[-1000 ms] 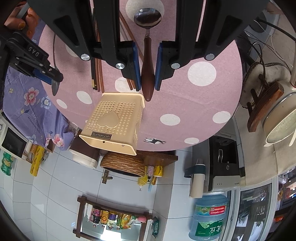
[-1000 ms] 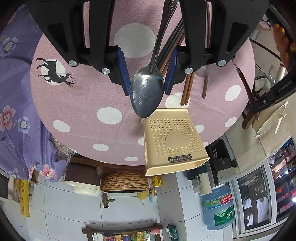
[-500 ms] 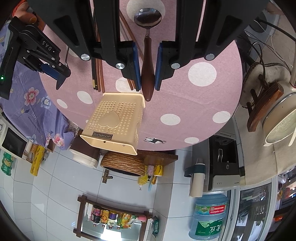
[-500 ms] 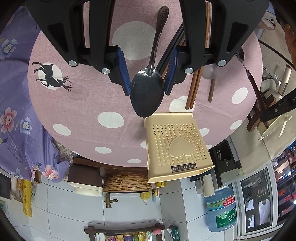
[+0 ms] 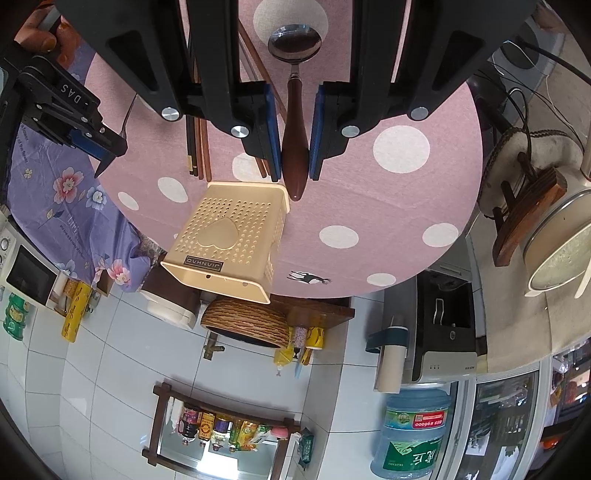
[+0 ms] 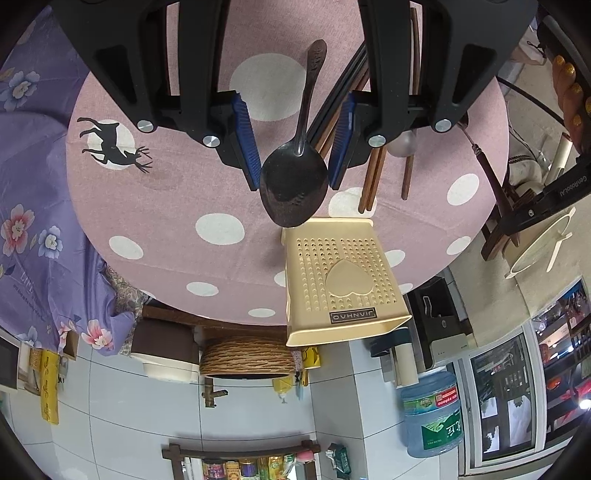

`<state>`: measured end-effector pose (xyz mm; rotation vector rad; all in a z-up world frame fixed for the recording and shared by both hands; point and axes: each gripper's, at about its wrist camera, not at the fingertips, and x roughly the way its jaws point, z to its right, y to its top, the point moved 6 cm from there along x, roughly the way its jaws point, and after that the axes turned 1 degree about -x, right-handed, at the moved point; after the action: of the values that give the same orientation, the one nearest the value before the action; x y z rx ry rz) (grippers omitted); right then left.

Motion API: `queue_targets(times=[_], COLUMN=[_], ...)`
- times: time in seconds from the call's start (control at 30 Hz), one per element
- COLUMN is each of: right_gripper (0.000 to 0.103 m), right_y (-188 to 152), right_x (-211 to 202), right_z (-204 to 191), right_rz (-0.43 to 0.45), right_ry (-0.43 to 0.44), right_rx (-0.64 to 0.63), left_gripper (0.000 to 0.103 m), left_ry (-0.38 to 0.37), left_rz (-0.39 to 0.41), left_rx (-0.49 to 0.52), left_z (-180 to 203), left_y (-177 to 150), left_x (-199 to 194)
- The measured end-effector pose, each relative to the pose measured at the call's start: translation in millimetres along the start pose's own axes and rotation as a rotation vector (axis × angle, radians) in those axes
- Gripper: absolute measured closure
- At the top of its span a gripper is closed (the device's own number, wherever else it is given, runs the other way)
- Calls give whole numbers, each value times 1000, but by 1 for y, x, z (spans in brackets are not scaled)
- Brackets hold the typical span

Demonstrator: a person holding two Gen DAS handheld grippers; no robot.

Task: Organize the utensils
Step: 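Lower the wooden spoon into the beige holder while the right tool inserts the metal spoon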

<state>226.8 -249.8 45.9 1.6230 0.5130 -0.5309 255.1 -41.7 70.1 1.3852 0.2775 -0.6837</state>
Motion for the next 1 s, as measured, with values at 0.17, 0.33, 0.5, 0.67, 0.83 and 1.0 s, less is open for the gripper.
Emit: queue_targets(times=[0.17, 0.33, 0.5, 0.67, 0.83, 1.0], right_gripper=[65, 65, 65, 65, 65, 65], right_y=[2, 10, 25, 66, 141, 213], right_x=[-5, -7, -8, -13, -16, -15], right_z=[-2, -3, -9, -16, -19, -19], right_rz=[22, 32, 40, 111, 224, 318], right_ry=[8, 28, 57, 57, 28, -10], right_rx=[-16, -20, -28, -50, -45, -10], left_gripper=[87, 87, 87, 87, 87, 87], left_ry=[-4, -23, -32, -60, -56, -42], left_rz=[12, 24, 59, 105, 222, 321], left_rx=[1, -7, 12, 31, 37, 10], left_z=[-1, -3, 2, 15, 37, 54], left_y=[2, 9, 26, 65, 133, 191], left_x=[-3, -8, -17, -25, -31, -20])
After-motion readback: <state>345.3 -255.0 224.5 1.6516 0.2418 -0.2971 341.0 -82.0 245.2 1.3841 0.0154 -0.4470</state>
